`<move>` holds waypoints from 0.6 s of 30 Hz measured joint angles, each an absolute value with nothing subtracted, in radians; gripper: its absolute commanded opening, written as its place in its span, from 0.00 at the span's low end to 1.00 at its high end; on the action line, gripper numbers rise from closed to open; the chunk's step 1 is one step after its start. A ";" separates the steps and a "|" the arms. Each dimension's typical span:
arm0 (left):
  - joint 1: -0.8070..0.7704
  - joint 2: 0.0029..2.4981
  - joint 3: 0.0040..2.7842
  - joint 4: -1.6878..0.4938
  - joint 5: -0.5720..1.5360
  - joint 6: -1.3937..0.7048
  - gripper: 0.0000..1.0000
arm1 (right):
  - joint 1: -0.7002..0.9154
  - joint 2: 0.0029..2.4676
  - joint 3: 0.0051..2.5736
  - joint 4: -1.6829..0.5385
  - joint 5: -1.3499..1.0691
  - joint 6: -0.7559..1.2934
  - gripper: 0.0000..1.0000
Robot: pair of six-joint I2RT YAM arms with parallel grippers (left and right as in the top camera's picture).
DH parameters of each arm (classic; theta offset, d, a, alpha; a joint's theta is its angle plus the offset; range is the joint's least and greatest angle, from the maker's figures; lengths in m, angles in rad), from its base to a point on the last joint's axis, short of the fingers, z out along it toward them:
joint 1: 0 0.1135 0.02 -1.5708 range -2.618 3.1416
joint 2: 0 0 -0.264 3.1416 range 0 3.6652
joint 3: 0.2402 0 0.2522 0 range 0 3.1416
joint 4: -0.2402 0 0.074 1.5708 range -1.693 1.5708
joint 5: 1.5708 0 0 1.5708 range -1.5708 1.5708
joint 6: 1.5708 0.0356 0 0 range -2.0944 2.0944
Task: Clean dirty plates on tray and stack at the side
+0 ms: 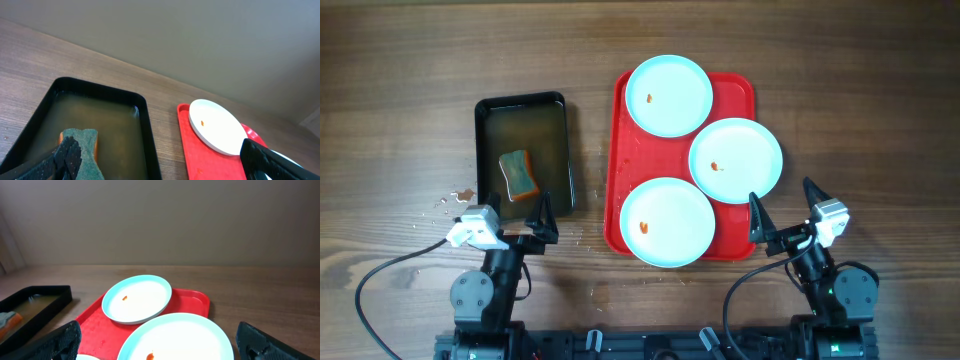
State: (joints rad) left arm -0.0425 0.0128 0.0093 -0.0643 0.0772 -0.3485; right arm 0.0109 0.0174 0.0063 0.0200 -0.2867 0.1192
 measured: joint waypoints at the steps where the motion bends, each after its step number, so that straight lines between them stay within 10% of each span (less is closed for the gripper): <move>1: -0.043 0.013 0.009 -0.064 0.077 -0.348 1.00 | 0.011 0.017 0.006 0.020 -0.287 0.119 1.00; 18: -0.043 0.013 0.007 0.076 0.194 -0.373 1.00 | 0.011 0.024 0.006 0.031 -0.353 0.530 1.00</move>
